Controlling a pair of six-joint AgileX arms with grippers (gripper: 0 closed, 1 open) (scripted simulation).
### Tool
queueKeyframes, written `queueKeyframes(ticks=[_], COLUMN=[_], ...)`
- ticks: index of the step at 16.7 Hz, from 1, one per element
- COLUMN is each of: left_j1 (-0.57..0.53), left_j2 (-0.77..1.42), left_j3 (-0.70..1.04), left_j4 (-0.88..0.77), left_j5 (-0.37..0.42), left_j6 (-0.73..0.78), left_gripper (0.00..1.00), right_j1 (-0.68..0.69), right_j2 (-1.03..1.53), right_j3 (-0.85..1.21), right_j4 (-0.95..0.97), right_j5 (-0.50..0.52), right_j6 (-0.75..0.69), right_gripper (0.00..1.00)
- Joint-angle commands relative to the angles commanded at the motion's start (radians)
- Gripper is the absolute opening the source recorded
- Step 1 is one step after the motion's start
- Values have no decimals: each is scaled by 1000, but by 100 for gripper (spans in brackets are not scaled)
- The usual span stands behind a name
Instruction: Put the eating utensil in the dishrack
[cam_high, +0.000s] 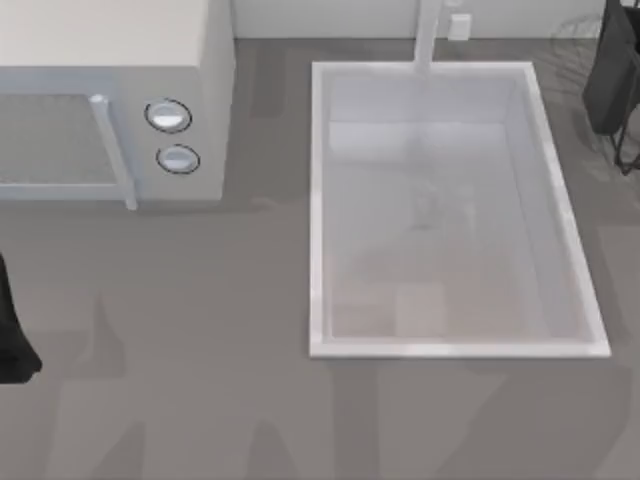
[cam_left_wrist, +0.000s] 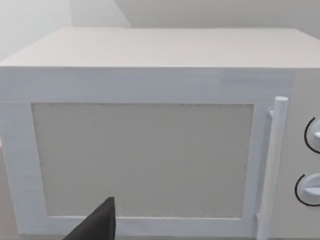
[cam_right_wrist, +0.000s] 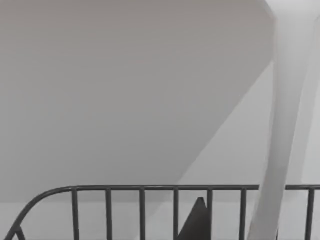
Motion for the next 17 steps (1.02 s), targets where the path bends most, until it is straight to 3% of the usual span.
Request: queueKeyframes(ticks=[11, 17], left_j1=[0, 0], left_j2=[0, 0], left_j3=[0, 0], left_j4=[0, 0], left_j5=[0, 0], left_j6=[0, 0], left_gripper=[100, 100], right_j1=[0, 0], right_j2=[0, 0], right_j3=[0, 0], right_j4=[0, 0], right_j5=[0, 0], right_j6=[0, 0], right_gripper=[98, 100])
